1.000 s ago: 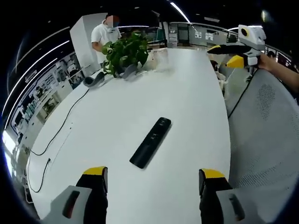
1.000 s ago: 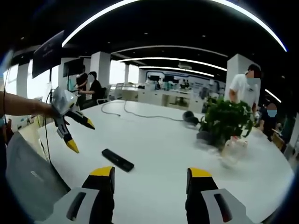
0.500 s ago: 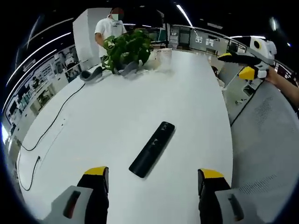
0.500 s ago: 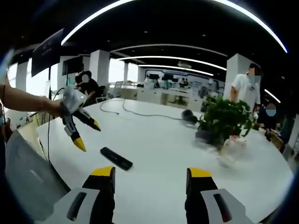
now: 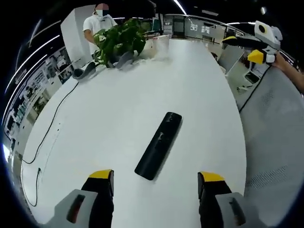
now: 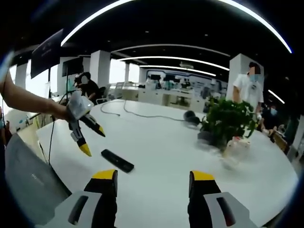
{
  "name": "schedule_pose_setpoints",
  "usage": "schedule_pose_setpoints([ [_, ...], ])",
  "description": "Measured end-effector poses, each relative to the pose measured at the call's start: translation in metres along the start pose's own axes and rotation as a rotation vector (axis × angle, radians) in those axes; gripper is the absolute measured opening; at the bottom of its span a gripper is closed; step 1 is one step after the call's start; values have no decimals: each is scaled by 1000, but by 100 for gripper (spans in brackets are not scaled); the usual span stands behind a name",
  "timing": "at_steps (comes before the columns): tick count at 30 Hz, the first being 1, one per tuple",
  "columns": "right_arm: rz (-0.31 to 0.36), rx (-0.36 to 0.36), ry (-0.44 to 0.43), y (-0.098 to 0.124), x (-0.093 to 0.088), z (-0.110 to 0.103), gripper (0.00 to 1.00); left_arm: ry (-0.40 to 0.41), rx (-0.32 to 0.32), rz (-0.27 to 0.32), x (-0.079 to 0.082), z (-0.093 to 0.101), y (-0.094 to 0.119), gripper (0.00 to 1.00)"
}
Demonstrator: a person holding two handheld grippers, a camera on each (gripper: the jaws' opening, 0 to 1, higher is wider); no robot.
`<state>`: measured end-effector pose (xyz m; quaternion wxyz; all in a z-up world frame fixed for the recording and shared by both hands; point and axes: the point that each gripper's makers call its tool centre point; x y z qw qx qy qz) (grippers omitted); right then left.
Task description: Press the specified remote control buttons in sequence, fully releasing each button before pressing the next.
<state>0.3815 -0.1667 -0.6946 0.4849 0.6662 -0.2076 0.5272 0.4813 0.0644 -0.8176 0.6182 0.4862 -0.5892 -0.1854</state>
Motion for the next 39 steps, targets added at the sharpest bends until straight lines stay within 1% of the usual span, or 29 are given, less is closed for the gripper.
schedule_pose_setpoints([
  [8,2,-5,2,0,0,1,58,-28,-14,-18,4,-5,-10,73],
  [11,1,-9,1,0,0,2,57,-32,-15,-22,5,-7,-15,73],
  [14,3,-14,3,0,0,3,55,-43,-27,-28,7,-5,-19,74],
  [21,-5,-19,13,-1,-1,4,55,-70,-33,-36,10,-5,-29,74],
  [26,-9,-20,14,-1,-1,4,55,-80,-43,-45,9,-3,-34,74],
  [31,-3,-27,10,0,0,6,54,-91,-46,-64,4,-4,-39,74],
  [39,10,-26,-8,1,1,7,52,-85,-52,-74,4,-5,-45,71],
])
Point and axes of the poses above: the point that each gripper's makers call its tool centre point, and the gripper's own axes: y roughly backward along the fingers, z roughly to its right, x roughly out of its top, and after that the axes turned 8 degrees about x, right-handed
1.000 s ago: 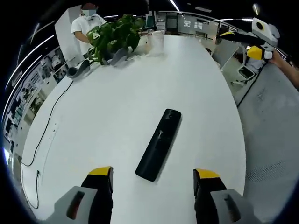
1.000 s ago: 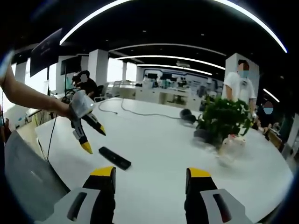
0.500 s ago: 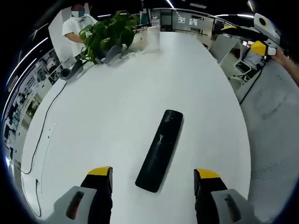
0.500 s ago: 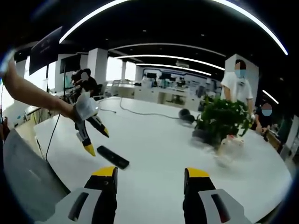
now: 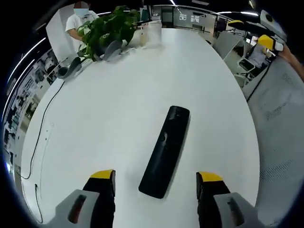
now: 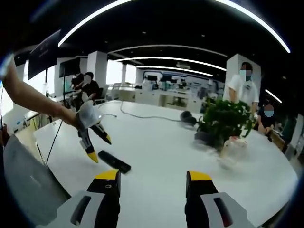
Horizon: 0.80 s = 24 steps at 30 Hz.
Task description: Press the specified remote control buttons in sequence, fully releasing each button before pressing the next.
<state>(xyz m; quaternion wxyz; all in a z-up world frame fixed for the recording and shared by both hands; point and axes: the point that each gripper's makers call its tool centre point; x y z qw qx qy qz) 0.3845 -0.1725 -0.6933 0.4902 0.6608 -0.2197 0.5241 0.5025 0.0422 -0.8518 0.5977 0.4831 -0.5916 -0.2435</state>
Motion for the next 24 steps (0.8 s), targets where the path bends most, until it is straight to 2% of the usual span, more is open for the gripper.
schedule_pose_setpoints([
  [6,16,-3,-4,1,2,1,51,-18,-1,8,4,2,-7,63],
  [12,13,2,-5,0,2,0,50,-49,-17,25,8,5,-11,62],
  [15,13,3,-4,0,2,0,50,-65,-17,21,7,6,-13,57],
  [18,13,3,-4,0,2,0,49,-50,-18,21,5,5,-15,53],
  [19,12,3,-4,0,2,0,49,-31,-20,31,7,5,-15,52],
  [21,10,3,-2,0,2,0,49,-44,-9,57,9,2,-16,49],
  [24,7,4,0,0,1,0,49,-8,-36,61,8,6,-16,42],
])
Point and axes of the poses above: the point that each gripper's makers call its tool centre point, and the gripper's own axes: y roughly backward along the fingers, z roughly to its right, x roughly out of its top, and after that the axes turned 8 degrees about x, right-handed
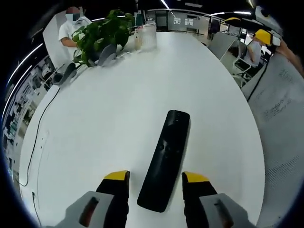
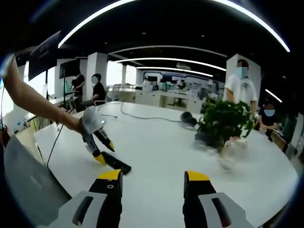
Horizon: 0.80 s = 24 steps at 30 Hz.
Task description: Press the specified remote control buttons in sequence, fully releasing each button before pressing the next.
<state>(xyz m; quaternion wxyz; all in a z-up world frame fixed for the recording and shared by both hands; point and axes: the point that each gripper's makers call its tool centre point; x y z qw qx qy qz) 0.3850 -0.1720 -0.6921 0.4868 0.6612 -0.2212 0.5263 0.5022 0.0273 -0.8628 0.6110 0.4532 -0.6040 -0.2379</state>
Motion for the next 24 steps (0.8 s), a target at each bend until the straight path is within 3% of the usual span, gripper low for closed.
schedule_pose_setpoints([
  [9,-6,2,3,-1,-1,0,49,32,-10,27,0,4,-1,29],
  [24,-15,1,9,-1,-3,-1,49,46,-1,18,-1,7,1,25],
])
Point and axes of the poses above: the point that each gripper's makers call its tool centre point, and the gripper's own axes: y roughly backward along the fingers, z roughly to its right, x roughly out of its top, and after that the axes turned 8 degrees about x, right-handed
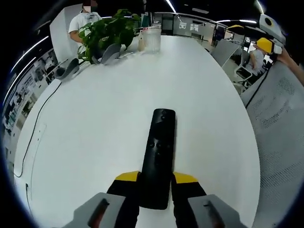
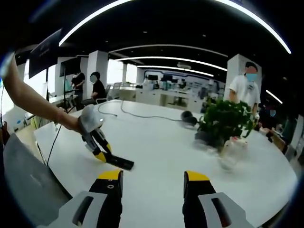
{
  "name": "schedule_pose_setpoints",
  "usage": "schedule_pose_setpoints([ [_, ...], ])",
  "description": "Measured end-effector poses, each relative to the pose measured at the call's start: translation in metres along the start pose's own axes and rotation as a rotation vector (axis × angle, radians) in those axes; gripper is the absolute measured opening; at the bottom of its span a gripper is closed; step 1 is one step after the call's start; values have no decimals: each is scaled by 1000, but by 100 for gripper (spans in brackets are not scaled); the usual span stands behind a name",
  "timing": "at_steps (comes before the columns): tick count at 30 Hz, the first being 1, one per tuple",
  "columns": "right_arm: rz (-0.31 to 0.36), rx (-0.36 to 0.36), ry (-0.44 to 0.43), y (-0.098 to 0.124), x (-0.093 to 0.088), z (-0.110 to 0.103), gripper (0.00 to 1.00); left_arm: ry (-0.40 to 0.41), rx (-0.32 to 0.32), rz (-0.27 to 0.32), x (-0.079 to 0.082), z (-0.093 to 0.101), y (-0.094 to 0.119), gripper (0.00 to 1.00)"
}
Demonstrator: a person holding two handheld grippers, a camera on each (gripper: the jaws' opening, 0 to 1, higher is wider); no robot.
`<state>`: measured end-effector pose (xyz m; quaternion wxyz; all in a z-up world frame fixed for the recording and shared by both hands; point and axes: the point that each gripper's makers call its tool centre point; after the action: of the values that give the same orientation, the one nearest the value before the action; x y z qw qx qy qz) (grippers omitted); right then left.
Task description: Press the specified remote control buttons in sequence, fully releasing each button before pressing the next.
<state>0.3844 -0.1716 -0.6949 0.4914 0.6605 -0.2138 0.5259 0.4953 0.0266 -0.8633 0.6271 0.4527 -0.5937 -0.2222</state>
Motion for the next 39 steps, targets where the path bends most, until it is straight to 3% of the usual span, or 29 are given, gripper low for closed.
schedule_pose_setpoints([
  [39,-10,8,13,0,-1,-1,48,-72,-57,-32,-16,35,14,24],
])
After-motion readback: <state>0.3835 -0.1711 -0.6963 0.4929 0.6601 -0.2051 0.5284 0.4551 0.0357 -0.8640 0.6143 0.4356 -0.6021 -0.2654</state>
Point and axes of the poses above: the point that each gripper's makers call its tool centre point, and the gripper's own axes: y roughly backward along the fingers, z roughly to its right, x roughly out of its top, and after that the axes turned 8 degrees about x, right-handed
